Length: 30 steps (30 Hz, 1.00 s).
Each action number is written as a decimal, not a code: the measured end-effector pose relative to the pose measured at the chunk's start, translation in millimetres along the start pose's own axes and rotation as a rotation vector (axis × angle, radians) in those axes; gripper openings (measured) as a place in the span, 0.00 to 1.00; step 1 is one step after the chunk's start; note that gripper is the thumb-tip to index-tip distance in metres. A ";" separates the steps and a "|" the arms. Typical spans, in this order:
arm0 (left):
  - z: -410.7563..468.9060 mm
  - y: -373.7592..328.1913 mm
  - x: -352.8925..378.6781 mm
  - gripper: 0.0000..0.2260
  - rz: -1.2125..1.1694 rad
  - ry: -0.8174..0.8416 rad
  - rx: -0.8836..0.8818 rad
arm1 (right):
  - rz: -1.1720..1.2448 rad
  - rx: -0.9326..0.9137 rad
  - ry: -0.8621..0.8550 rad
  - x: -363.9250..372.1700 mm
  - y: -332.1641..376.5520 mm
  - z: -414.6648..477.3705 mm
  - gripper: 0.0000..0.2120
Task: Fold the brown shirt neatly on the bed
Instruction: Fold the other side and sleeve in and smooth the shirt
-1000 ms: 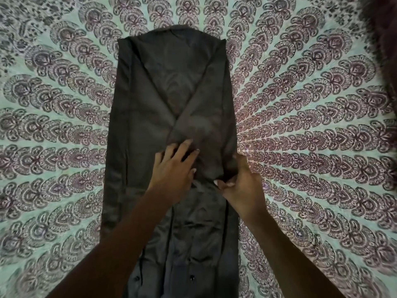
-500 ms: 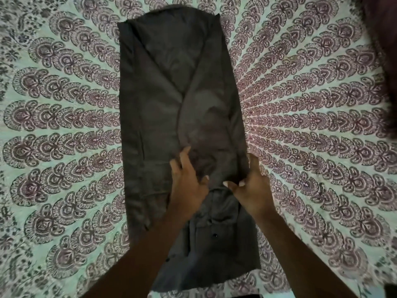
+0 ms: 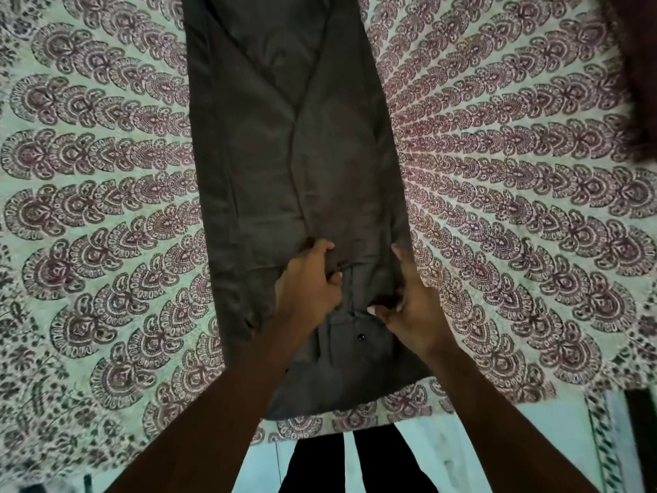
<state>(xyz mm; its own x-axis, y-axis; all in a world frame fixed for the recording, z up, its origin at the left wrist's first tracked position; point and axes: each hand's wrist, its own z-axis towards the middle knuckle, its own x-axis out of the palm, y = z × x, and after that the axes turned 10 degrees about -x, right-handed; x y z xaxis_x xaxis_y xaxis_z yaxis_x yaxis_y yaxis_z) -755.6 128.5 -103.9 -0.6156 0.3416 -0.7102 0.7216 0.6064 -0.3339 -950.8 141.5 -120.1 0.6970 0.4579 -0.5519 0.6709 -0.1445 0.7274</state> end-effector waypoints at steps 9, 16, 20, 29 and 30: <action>-28.9 18.2 16.7 0.22 0.001 0.015 0.026 | 0.072 0.060 0.044 0.9 -11.0 -14.9 0.50; -44.9 24.2 22.6 0.26 0.321 -0.103 0.152 | -0.368 -0.125 0.090 3.1 -7.9 -15.1 0.39; -33.2 31.0 25.7 0.48 0.475 -0.144 0.242 | -0.739 -0.546 0.031 1.8 -5.6 -1.0 0.27; -6.5 50.2 32.0 0.63 0.440 -0.062 0.225 | -1.049 -0.762 0.315 -48.6 4.6 156.2 0.31; -6.1 51.2 32.8 0.63 0.436 -0.072 0.229 | -1.053 -0.737 0.327 -53.8 13.8 175.6 0.32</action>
<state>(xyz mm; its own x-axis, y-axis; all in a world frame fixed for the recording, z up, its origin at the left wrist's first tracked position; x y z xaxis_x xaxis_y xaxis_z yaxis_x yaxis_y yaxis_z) -740.7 175.1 -140.5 -0.2237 0.4729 -0.8523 0.9629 0.2426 -0.1182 -934.5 -39.1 -152.0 -0.2304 0.2611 -0.9374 0.4838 0.8666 0.1225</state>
